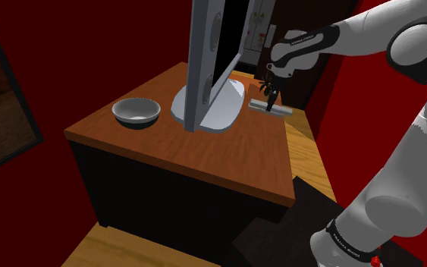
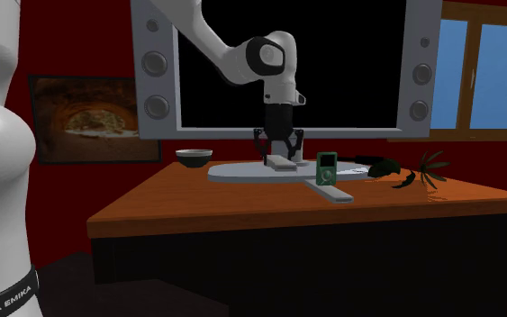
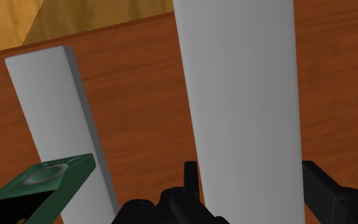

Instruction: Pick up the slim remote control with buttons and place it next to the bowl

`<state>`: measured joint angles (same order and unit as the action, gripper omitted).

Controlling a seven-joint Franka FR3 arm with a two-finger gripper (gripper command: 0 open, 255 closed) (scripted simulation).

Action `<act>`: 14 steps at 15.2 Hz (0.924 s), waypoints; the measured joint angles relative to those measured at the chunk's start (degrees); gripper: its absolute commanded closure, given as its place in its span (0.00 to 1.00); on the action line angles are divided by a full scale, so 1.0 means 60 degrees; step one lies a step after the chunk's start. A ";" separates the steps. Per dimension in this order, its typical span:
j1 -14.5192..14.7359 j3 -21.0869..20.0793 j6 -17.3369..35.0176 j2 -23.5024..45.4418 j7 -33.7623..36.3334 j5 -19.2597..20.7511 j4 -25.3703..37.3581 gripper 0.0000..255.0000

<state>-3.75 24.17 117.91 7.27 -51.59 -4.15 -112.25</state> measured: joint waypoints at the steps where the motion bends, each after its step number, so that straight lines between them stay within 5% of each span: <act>1: 0.0003 0.0005 -0.0107 -0.0055 0.0015 0.0029 0.0058 1.00; 14: 0.0199 -0.0102 -0.1406 -0.0634 0.0476 0.0317 0.0839 1.00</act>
<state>-2.56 23.56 109.47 3.47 -48.73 -2.24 -107.22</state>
